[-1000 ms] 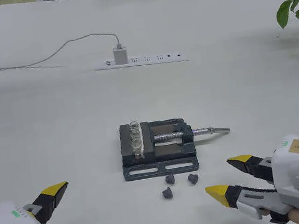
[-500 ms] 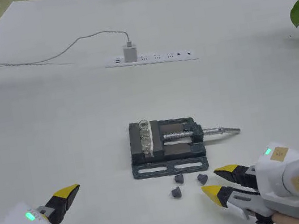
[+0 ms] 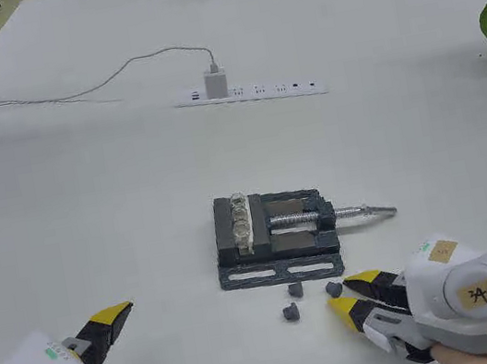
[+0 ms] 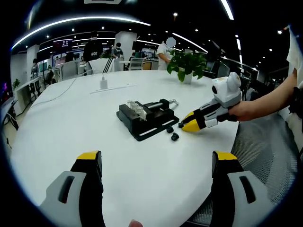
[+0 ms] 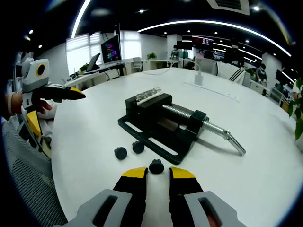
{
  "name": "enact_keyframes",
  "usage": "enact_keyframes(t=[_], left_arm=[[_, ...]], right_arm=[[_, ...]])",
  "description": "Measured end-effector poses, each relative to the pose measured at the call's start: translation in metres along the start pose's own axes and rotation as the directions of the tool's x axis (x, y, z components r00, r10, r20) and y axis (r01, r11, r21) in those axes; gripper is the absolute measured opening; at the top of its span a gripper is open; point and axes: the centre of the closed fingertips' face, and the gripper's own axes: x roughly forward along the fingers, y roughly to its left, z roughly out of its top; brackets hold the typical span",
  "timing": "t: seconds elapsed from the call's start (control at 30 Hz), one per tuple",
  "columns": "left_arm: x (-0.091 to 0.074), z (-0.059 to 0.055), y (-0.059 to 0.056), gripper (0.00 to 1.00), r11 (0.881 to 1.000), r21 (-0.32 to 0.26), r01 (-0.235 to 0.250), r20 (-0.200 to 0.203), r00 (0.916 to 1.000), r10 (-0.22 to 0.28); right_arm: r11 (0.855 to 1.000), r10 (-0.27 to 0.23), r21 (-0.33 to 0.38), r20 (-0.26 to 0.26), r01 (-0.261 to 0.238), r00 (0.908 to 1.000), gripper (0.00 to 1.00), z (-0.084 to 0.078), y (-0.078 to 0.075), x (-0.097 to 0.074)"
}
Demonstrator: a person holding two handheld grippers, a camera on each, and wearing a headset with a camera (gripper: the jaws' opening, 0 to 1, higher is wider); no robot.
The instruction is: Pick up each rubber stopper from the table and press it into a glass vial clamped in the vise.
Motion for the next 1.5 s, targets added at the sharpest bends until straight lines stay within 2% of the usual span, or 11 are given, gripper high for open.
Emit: enact_keyframes(t=[0.3, 1.0, 1.27, 1.5], left_arm=[[0.002, -0.002, -0.003, 0.96, 1.0, -0.003, 0.006, -0.002, 1.0, -0.006], [0.002, -0.004, -0.004, 0.95, 1.0, -0.005, 0.008, -0.005, 1.0, -0.008], [0.005, -0.003, -0.007, 0.94, 1.0, 0.017, 0.023, -0.008, 0.9997, -0.023], [0.009, 0.001, -0.011, 0.92, 0.997, 0.057, 0.048, -0.01, 0.9988, -0.048]], right_arm=[[1.0, -0.006, -0.006, 0.006, 0.006, 1.0, 0.08, 0.001, 0.0, -0.001], [1.0, 0.002, -0.024, 0.011, -0.002, 0.9999, 0.08, 0.003, -0.001, -0.003], [0.998, 0.025, -0.052, 0.015, -0.024, 0.9996, 0.08, 0.007, -0.001, -0.015], [0.995, 0.067, -0.079, 0.009, -0.066, 0.9977, 0.08, 0.01, 0.001, -0.033]])
